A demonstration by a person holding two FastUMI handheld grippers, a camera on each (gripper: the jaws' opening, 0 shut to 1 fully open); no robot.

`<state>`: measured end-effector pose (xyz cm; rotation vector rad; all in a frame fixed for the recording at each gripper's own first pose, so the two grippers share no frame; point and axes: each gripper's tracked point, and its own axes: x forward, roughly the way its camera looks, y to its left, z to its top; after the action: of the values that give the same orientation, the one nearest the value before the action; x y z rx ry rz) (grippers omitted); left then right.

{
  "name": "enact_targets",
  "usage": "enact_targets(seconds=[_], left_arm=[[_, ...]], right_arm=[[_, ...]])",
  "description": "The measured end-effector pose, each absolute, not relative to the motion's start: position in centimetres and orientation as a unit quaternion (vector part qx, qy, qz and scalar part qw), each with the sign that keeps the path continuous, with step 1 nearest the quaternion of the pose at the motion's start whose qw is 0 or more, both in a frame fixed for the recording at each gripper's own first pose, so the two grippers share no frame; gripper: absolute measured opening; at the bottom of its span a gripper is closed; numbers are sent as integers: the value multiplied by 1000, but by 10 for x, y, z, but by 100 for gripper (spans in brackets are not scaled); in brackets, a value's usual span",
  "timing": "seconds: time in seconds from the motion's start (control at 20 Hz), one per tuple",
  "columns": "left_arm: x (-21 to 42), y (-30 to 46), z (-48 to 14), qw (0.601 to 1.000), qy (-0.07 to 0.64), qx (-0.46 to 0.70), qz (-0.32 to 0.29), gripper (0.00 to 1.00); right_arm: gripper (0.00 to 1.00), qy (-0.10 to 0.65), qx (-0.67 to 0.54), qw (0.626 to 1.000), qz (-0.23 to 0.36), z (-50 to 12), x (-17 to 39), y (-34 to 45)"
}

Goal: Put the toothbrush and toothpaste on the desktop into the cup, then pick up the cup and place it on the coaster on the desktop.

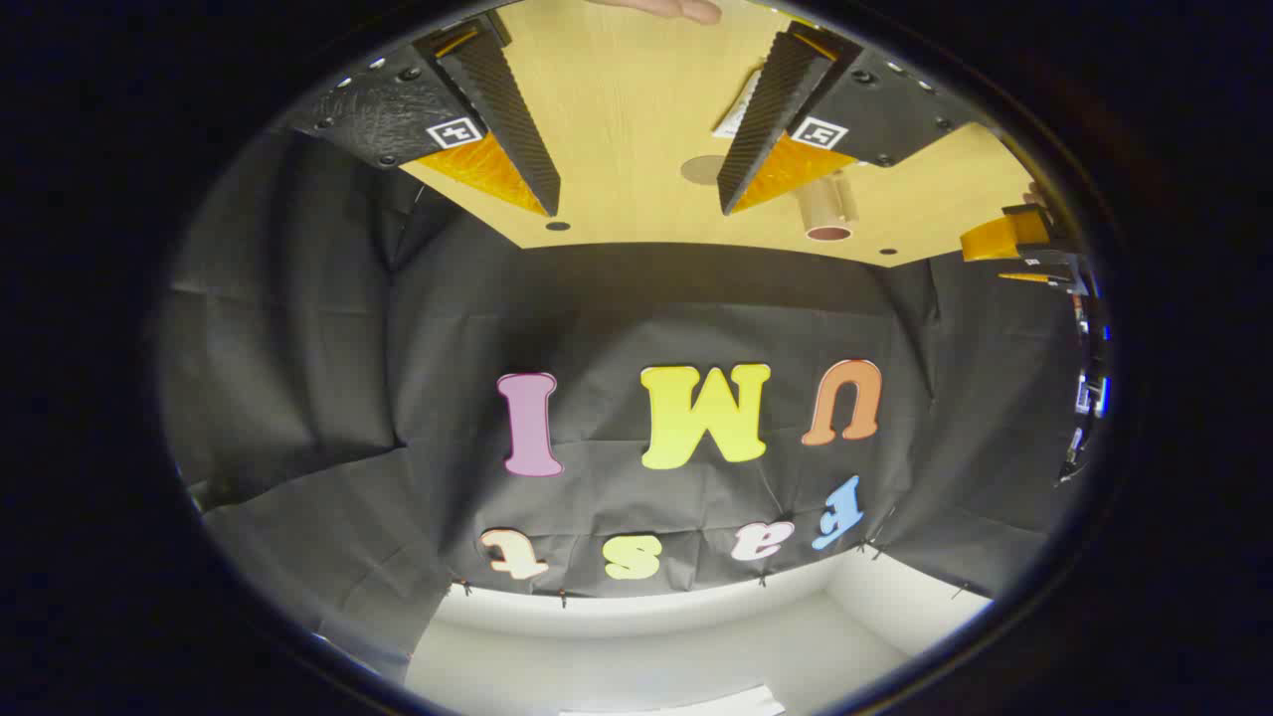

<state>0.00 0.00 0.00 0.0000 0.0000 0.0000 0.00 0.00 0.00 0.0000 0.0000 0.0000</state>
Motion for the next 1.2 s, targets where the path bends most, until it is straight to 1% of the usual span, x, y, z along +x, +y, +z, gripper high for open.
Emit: enact_targets(seconds=[0.25,0.6,0.65,0.7,0.9,1.1,1.2], left_arm=[[2,7,-4,1000,6,-2,8,98],[8,2,-19,1000,18,-5,-3,98],[10,2,-25,1000,26,-7,-3,98],[11,2,-30,999,32,-10,-2,98],[17,0,-51,998,58,-19,-7,98],[23,-7,-92,993,120,-7,-15,99],[28,-7,-109,989,145,2,-9,99]], right_arm=[[95,7,-9,1000,15,-8,-1,11],[97,16,-13,1000,19,-18,0,14],[95,20,-12,1000,20,-22,1,13],[97,22,-11,999,21,-23,2,14],[96,32,-12,999,23,-32,4,17],[96,44,-21,998,27,-46,8,22],[96,59,-17,998,29,-58,12,24]])
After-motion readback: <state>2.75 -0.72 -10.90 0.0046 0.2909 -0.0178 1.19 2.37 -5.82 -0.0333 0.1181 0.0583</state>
